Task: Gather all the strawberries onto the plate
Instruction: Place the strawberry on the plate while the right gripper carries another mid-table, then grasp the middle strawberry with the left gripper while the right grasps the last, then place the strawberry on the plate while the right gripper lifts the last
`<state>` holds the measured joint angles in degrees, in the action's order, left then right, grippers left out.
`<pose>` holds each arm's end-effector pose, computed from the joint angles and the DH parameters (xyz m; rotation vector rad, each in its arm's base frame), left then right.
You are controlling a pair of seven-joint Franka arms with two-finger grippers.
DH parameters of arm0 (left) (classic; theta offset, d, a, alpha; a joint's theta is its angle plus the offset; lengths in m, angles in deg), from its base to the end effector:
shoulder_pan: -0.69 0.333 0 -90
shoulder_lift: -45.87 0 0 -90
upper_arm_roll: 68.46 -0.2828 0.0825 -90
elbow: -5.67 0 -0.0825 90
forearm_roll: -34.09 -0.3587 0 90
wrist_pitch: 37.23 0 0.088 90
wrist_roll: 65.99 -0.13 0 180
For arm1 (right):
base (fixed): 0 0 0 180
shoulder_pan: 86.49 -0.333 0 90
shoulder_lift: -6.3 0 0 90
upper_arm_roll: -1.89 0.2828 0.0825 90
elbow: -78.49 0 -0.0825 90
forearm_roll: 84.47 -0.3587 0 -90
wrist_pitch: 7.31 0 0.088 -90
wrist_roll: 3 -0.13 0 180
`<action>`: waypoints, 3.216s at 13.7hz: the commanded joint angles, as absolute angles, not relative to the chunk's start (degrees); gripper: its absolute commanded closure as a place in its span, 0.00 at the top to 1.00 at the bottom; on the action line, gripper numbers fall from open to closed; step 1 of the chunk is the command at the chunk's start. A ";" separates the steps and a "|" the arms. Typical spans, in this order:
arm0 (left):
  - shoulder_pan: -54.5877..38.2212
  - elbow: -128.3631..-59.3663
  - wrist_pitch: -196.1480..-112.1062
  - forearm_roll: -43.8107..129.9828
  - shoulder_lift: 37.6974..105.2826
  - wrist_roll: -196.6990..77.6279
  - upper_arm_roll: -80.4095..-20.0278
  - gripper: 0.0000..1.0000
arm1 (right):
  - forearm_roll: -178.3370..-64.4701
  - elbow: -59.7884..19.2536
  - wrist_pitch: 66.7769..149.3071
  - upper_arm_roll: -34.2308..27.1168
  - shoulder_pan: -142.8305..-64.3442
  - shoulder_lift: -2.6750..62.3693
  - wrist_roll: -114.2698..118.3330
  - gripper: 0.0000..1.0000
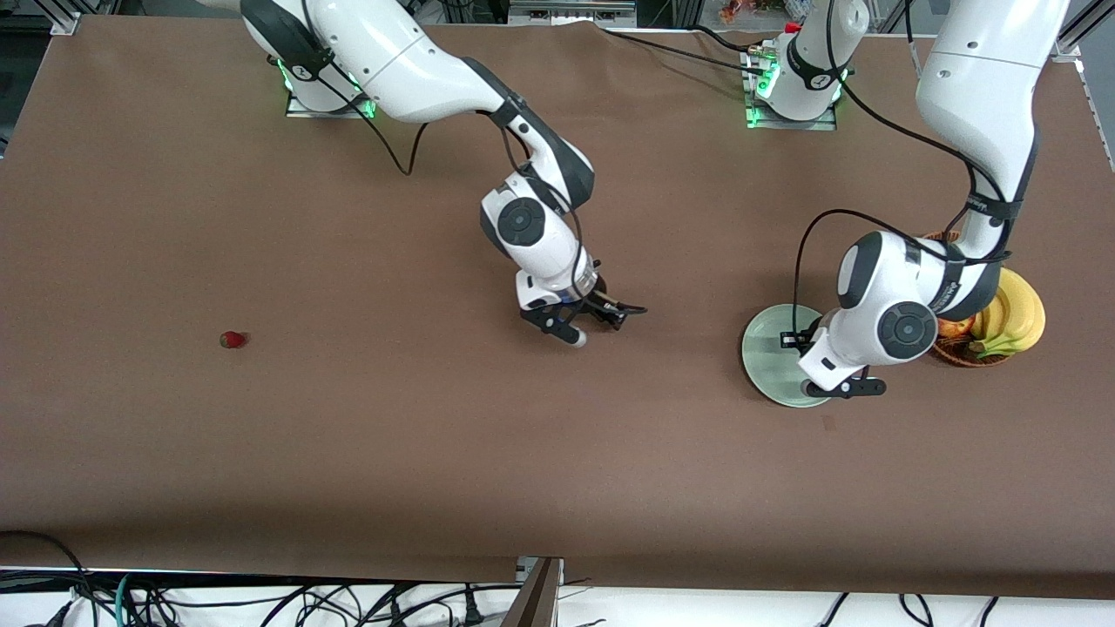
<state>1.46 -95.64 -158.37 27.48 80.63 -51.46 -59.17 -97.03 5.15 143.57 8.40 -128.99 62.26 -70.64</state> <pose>0.5850 -0.0779 0.1728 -3.0718 -0.0761 0.3803 0.5041 0.5423 0.1735 -2.5968 0.7536 -0.0080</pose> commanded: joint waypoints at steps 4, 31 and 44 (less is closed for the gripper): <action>1.39 -95.23 -157.82 26.10 79.88 -51.57 -59.05 1.00 | -94.07 8.61 145.01 7.52 -128.95 64.05 -69.45 1.00; -15.39 -86.70 -169.06 34.01 91.13 -29.25 -50.88 0.77 | -85.96 -4.47 101.23 -3.56 -85.70 51.73 21.52 1.00; -11.89 -85.04 -161.45 33.66 86.75 -26.16 -50.88 0.22 | -85.53 -7.64 100.44 -4.52 -83.15 51.65 26.79 0.73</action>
<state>-14.66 -85.26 -166.50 34.21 90.41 -25.40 -50.92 -86.33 -5.56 100.27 -4.87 -83.79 53.21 25.30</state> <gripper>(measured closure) 0.674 0.044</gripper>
